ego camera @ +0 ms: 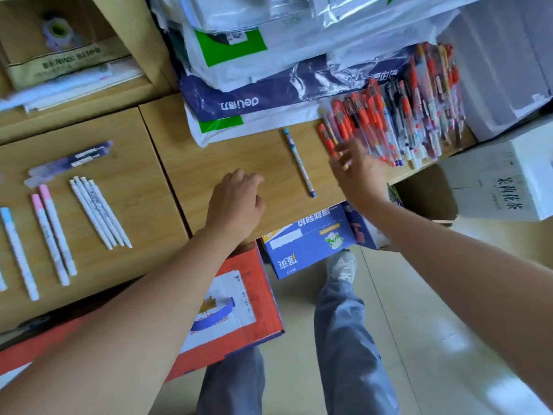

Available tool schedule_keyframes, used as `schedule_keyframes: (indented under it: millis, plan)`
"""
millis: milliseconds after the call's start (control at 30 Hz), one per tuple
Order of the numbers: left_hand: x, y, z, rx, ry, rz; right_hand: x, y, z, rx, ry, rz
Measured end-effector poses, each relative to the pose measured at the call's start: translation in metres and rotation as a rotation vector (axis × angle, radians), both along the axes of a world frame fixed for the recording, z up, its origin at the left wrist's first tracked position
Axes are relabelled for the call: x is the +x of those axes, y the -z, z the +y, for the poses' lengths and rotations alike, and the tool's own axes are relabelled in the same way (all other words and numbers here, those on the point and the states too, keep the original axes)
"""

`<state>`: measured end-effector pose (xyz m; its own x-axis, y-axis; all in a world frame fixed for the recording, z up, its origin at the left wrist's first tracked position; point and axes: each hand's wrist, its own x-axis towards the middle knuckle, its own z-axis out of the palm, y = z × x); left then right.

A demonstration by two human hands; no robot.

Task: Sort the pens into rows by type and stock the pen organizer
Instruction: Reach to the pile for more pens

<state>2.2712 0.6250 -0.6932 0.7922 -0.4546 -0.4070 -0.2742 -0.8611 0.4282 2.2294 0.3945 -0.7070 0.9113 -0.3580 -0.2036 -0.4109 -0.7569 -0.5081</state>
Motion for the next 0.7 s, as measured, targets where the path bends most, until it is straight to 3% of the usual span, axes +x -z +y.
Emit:
schedule_keyframes:
  millis: [133, 333, 700]
  plan:
    - [0.001, 0.003, -0.055, -0.054, 0.01, -0.052, 0.013, 0.006, -0.068, -0.086, -0.002, 0.064]
    - [-0.002, 0.019, -0.141, -0.006, 0.064, -0.017, 0.025, 0.014, -0.115, -0.05, -0.233, 0.141]
    - [0.007, 0.034, -0.193, 0.152, -0.169, -0.115, 0.041, 0.035, -0.135, 0.059, -0.472, 0.076]
